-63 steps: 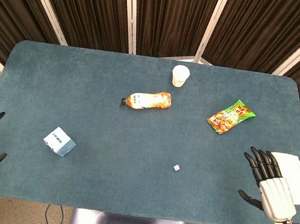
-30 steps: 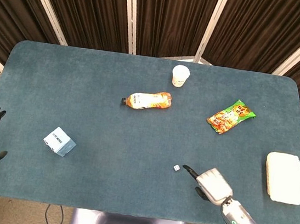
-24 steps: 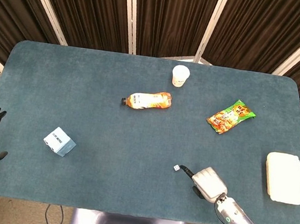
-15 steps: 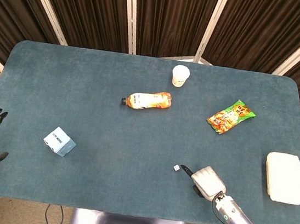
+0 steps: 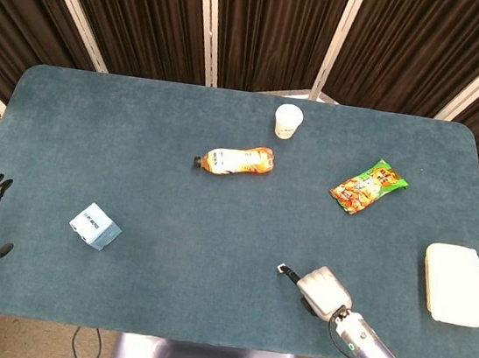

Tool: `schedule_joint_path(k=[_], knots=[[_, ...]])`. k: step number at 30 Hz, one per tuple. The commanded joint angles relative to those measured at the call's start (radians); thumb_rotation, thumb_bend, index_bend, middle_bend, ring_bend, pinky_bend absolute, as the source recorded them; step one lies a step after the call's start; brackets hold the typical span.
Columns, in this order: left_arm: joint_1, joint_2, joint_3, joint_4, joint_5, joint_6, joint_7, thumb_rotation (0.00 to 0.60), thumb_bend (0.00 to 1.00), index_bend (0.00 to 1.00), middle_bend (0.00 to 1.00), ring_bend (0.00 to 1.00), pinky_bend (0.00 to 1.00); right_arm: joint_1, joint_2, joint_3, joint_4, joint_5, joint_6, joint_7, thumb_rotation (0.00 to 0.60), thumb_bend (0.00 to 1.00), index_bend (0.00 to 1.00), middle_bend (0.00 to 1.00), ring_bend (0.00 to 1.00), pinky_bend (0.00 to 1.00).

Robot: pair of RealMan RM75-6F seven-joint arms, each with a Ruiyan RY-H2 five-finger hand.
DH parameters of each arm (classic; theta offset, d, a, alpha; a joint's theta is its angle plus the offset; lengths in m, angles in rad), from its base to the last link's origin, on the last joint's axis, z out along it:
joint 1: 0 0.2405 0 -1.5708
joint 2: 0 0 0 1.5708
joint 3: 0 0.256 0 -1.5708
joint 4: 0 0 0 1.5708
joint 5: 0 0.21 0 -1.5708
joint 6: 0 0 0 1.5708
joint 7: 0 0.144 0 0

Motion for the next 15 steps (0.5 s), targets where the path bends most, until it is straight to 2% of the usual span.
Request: schedule_joint_path(k=[1,15], knots=[[0.0,0.0,0.0,0.0,-0.002,0.0,-0.001,0.6,0.0,0.0,0.0,0.0,0.0,0.0,-0.002,0.0,0.003,0.005,0.0,-0.002,0.6,0.46,0.13,0.89,0.87,1.0],[0.0,-0.003,0.004,-0.001,0.001,0.0,0.008,0.6,0.0,0.0,0.0,0.0,0.0,0.003,0.0,-0.008,0.019,0.02,0.002,0.008,0.6,0.46,0.14,0.89,0.87,1.0]])
